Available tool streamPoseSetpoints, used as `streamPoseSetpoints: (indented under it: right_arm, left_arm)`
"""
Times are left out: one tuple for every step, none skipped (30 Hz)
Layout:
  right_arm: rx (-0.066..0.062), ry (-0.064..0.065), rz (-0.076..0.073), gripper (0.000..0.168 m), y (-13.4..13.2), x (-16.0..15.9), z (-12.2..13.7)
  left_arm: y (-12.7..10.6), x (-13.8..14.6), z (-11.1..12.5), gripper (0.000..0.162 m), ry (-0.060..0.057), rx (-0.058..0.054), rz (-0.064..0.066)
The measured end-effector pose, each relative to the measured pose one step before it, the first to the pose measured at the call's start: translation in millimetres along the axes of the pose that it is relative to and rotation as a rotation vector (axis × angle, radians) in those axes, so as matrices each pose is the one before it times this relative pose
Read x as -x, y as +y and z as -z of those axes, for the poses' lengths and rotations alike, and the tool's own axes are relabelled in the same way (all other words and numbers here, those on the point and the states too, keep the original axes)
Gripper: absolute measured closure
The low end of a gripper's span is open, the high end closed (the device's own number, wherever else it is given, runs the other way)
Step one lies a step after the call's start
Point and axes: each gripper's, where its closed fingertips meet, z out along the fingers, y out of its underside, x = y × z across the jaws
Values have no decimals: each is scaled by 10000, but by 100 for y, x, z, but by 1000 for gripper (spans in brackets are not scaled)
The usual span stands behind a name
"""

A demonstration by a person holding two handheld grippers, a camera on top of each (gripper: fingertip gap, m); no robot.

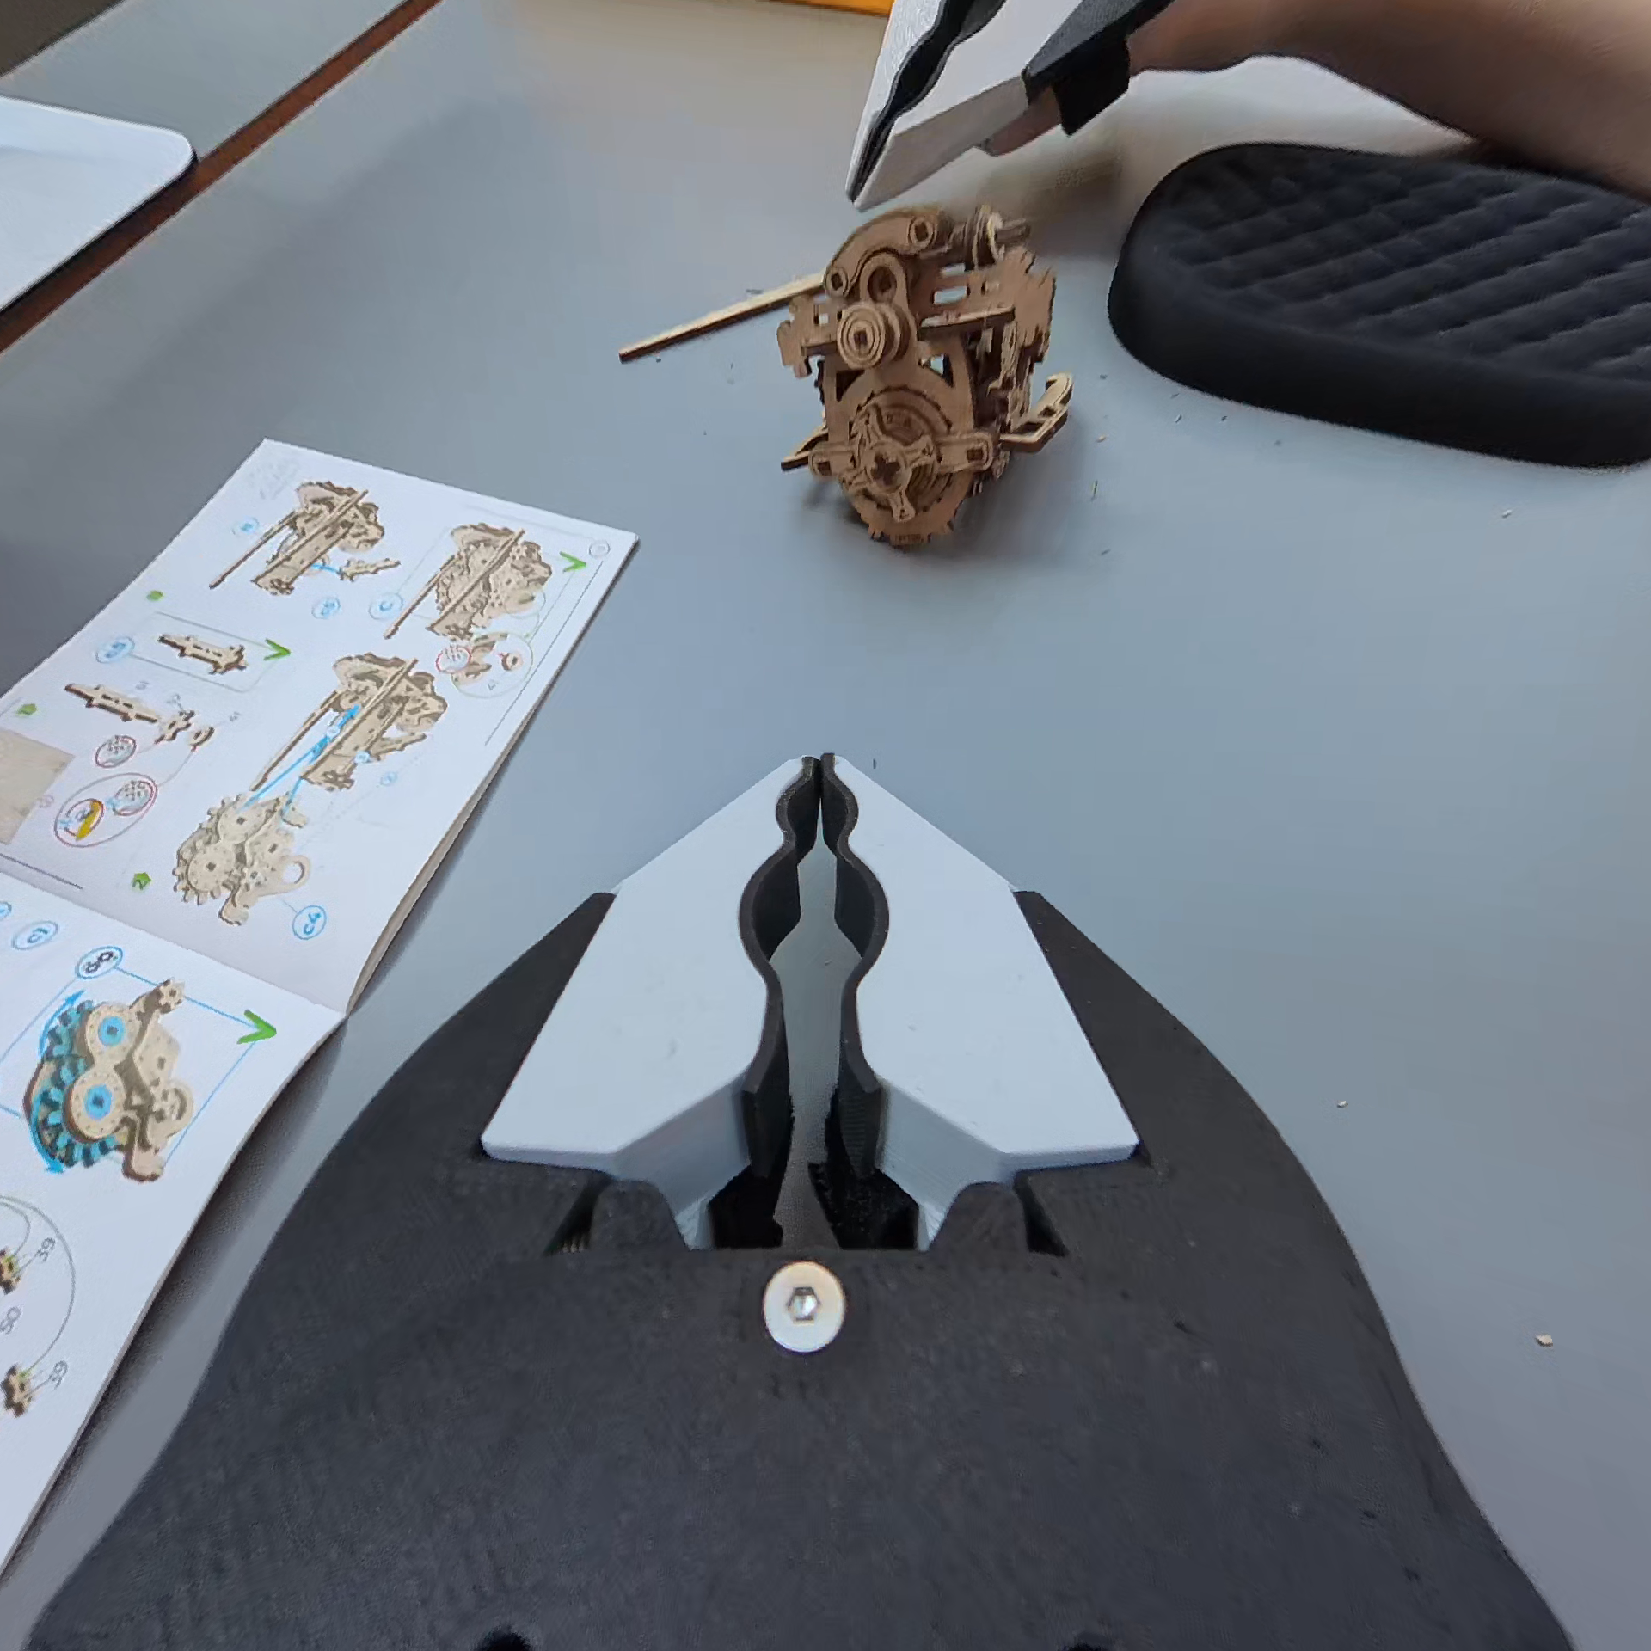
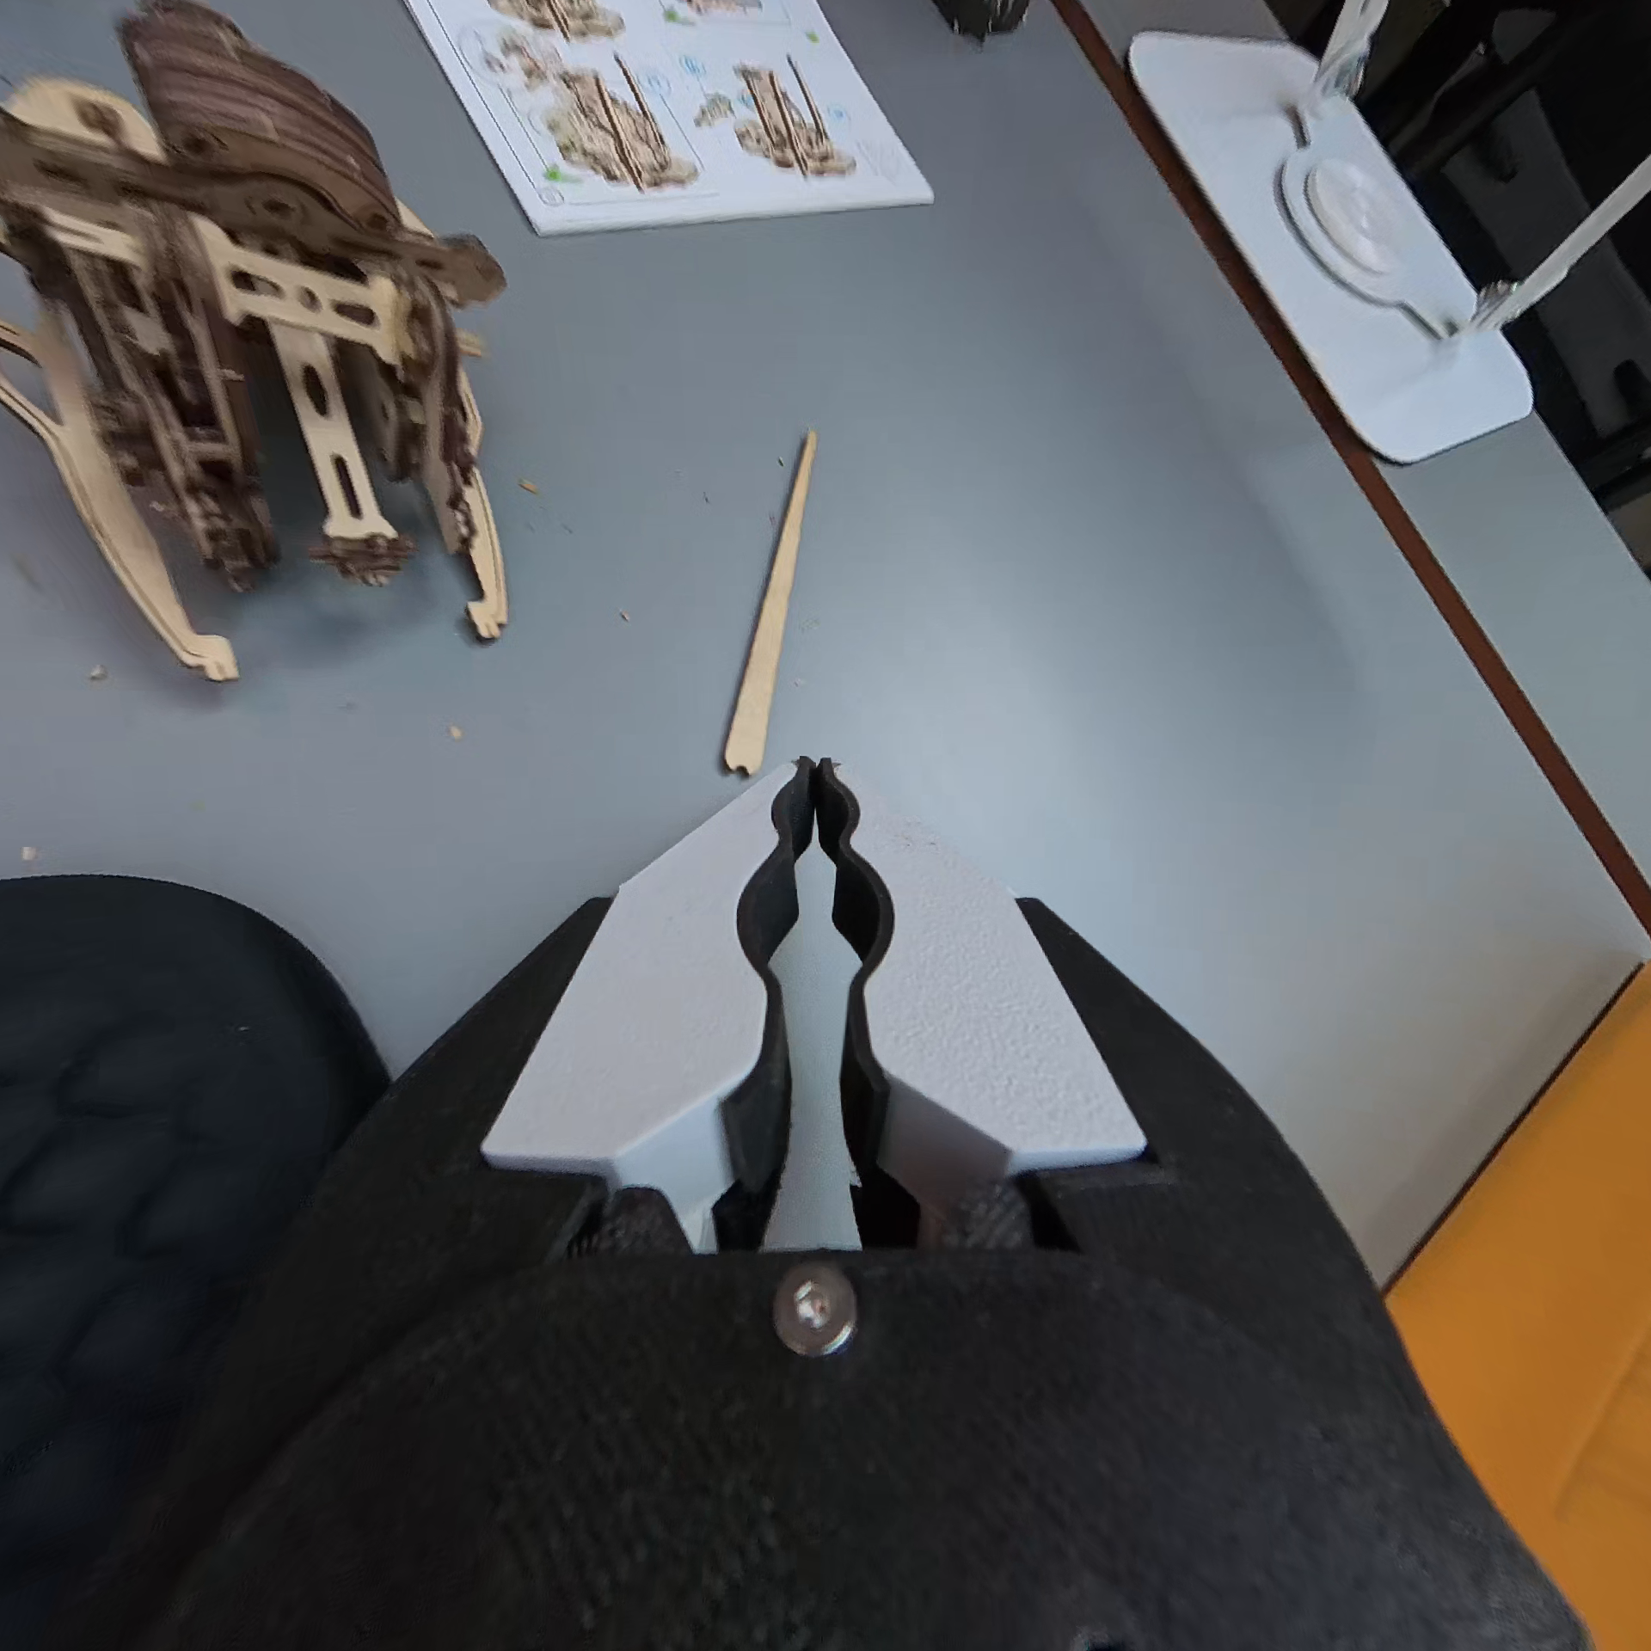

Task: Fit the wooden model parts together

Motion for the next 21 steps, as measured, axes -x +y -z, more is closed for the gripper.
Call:
streamPoseSetpoints:
  right_arm:
    - [-870,-394,50,168,-1813,788,795]
    - [-839,-309,-118,168,-1865,643,784]
    - [-761,-530,-192,168,-1712,931,617]
    - [-711,-766,-187,168,-1437,1260,365]
    - [-420,-405,-367,168,-811,657,118]
    - [-425,-466,-230,168,-622,733,-13]
    - [-338,-428,-197,168,-413,649,-82]
    - [-150,-392,-205,168,-84,516,-145]
    - [-89,-274,-249,162,22,307,-166]
    - [-72,-219,-245,156,14,217,-169]
    - [51,-149,-164,154,152,139,-189]
    - [113,-53,21,152,221,72,-221]
    - [15,-61,75,149,69,110,-239]
    - [-30,-71,10,147,12,74,-240]
    - [42,-14,-60,144,86,-116,-254]
    - [58,-35,-101,139,91,-175,-243]
    - [110,-131,-116,136,157,-86,-230]
    - [214,-141,-138,135,275,-133,-219]
    - [275,-81,-77,131,340,-213,-195]
    - [268,-43,-10,130,320,-229,-162]
    - [182,-97,1,130,179,-99,-137]
  left_arm:
    - [-773,-462,-3,162,350,-241,-30]
    - [-705,-314,-114,162,260,-171,-21]
    - [-673,-192,-203,162,229,-105,34]
    - [-876,-426,-257,162,440,-220,106]
    - [-1072,-323,-251,162,441,-339,247]
    - [-1164,-158,-273,162,386,-403,289]
    - [-1011,-266,-351,162,489,-307,248]
    - [-625,-137,-455,162,410,-51,154]
    - [-291,151,-500,162,167,138,-52]
    - [-58,435,-520,157,-64,250,-196]
    - [84,339,-551,153,-34,294,-220]
    - [-34,94,-538,151,113,186,-156]
    - [-228,125,-464,149,92,24,-44]
    - [-218,213,-437,146,44,12,23]
    - [-129,290,-380,140,8,98,36]
    - [-187,345,-290,133,-28,115,20]
    - [-380,197,-170,129,37,44,-50]
    - [-605,84,-101,130,60,-28,-114]
    - [-698,125,-69,130,18,-12,-147]
    - [-605,101,-117,130,40,106,-184]
    - [-415,92,-178,130,85,264,-204]
